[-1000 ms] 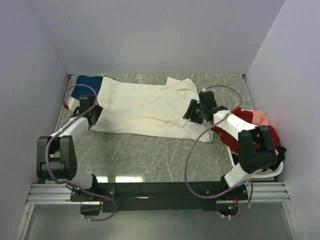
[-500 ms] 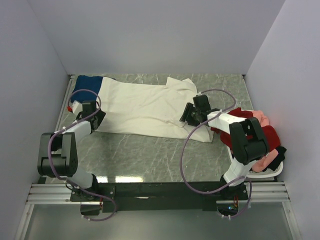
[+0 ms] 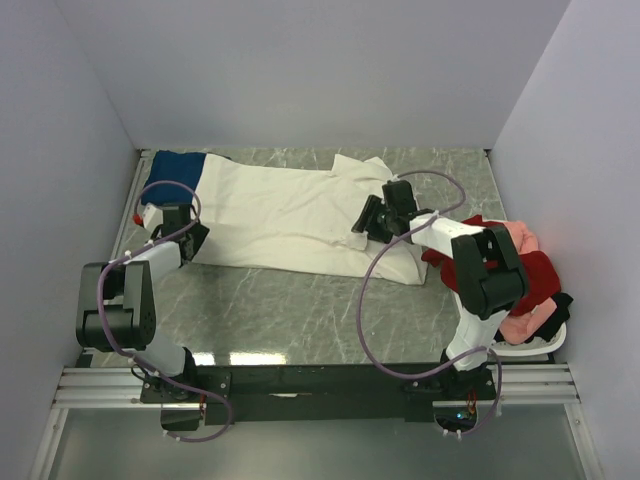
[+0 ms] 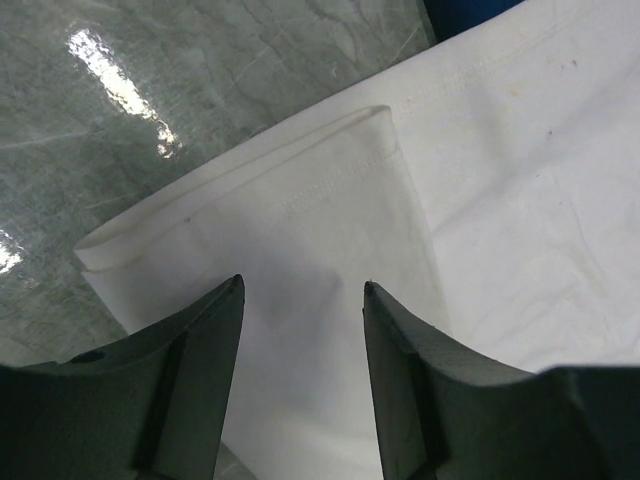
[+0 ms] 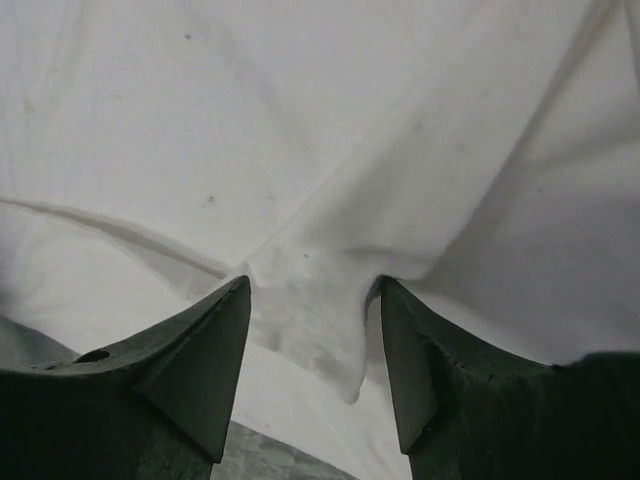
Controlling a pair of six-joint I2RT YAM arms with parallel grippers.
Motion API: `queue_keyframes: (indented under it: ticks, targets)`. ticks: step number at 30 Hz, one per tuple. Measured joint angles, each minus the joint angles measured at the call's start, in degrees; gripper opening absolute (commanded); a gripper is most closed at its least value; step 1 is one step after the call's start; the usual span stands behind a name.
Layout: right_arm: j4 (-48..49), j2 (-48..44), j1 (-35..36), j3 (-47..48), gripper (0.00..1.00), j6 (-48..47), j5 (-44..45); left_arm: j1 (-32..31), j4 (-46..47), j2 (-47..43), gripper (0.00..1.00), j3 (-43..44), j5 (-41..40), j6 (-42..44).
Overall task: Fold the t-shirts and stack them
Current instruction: Fold the tshirt
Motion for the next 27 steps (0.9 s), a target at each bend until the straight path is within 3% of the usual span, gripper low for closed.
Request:
queue_keyframes:
  ticks: [17, 27]
  targets:
    - [0.5, 11.2, -0.3, 16.7, 0.54, 4.9, -7.1, 0.9, -0.3, -3.4, 0.56, -0.6, 1.3, 0.1]
    - [-1.0, -10.6, -1.6, -1.8, 0.41, 1.9, 0.0, 1.0, -0.5, -5.9, 0.55, -0.9, 2.0, 0.7]
